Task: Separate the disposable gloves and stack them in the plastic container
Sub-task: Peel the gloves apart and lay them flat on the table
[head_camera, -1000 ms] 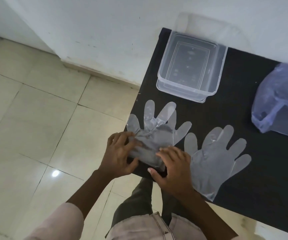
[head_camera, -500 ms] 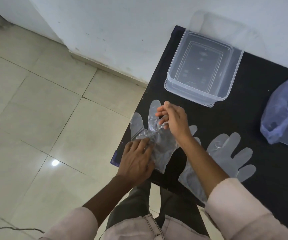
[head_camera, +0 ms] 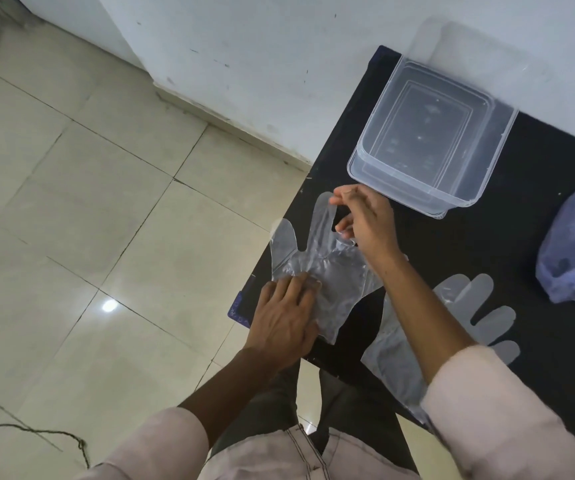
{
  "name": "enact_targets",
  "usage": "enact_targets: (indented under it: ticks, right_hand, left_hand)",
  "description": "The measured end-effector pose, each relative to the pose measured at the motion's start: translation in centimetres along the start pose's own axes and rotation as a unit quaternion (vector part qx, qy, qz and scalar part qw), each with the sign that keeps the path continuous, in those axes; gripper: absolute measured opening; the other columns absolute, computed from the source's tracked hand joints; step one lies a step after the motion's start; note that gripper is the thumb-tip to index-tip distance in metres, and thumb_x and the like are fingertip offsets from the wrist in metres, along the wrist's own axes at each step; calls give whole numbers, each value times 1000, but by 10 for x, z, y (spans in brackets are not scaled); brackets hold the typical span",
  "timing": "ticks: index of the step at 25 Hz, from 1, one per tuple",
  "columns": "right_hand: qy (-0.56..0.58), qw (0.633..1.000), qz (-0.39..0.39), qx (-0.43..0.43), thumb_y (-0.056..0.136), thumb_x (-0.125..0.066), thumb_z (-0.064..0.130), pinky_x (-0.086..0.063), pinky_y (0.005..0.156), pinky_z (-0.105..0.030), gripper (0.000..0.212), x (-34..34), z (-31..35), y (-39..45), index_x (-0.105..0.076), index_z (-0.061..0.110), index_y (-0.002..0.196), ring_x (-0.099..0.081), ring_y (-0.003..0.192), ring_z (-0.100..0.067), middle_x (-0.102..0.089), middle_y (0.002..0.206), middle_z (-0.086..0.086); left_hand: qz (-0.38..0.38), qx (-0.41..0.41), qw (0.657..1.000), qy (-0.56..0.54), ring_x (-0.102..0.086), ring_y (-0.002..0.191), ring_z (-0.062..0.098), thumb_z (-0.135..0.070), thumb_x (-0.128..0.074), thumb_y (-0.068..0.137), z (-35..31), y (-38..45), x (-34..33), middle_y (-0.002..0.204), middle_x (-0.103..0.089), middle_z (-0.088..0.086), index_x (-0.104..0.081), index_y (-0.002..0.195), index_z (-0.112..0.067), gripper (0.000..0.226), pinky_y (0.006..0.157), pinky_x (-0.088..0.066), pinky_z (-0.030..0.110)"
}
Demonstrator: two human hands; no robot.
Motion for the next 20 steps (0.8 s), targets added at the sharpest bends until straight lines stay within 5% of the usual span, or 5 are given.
enact_targets:
  ticks: [6, 13, 15, 18, 20]
  right_hand:
    - [76, 983, 88, -140, 102, -37, 35, -57, 64, -28, 37, -34, -62, -51, -64, 10, 106, -70, 79, -21, -72, 101, -14]
    - [228, 962, -89, -119, 101, -39, 35, -55, 67, -33, 40, 35, -54, 1, -61, 3, 112, -68, 81, -23, -70, 99, -14]
    - [230, 963, -66, -124, 101, -39, 35, -55, 67, -33, 43, 31, -56, -13, -60, 0, 115, -69, 82, -24, -70, 100, -15]
    - [171, 970, 33, -167, 101, -36, 38, -56, 67, -32, 45, 3, -78, -49, -61, 3, 114, -70, 84, -25, -72, 104, -17]
    - [195, 964, -5, -179, 101, -37, 38, -56, 64, -30, 44, 11, -89, -51, -61, 3, 113, -71, 80, -23, -72, 102, -17]
  left_hand:
    - [35, 22, 999, 13, -61, 116, 29, -50, -47, 82, -2, -6, -9, 131, -62, 8, -58, 128, -18, 57, 98, -48, 45]
    - [59, 29, 998, -13, -48, 133, 33, -50, -49, 87, -2, -5, -12, 146, -50, 9, -49, 138, -18, 61, 111, -29, 46]
    - [77, 31, 996, -32, -38, 140, 31, -50, -44, 90, -2, -4, -13, 153, -41, 8, -42, 144, -19, 62, 115, -21, 44]
    - [64, 32, 997, -33, -43, 137, 30, -50, -45, 91, -1, -2, -7, 149, -46, 8, -47, 140, -17, 59, 113, -29, 44]
    - [72, 32, 996, -36, -40, 139, 28, -49, -43, 93, -1, 0, -7, 152, -42, 6, -45, 142, -19, 58, 115, -27, 42]
Point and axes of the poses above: each hand's wrist, its own y-axis towards the middle knuckle, its own x-axis out of the back of the hand, z = x × y, the point moved 7 cm from there along y, towards the middle knuckle
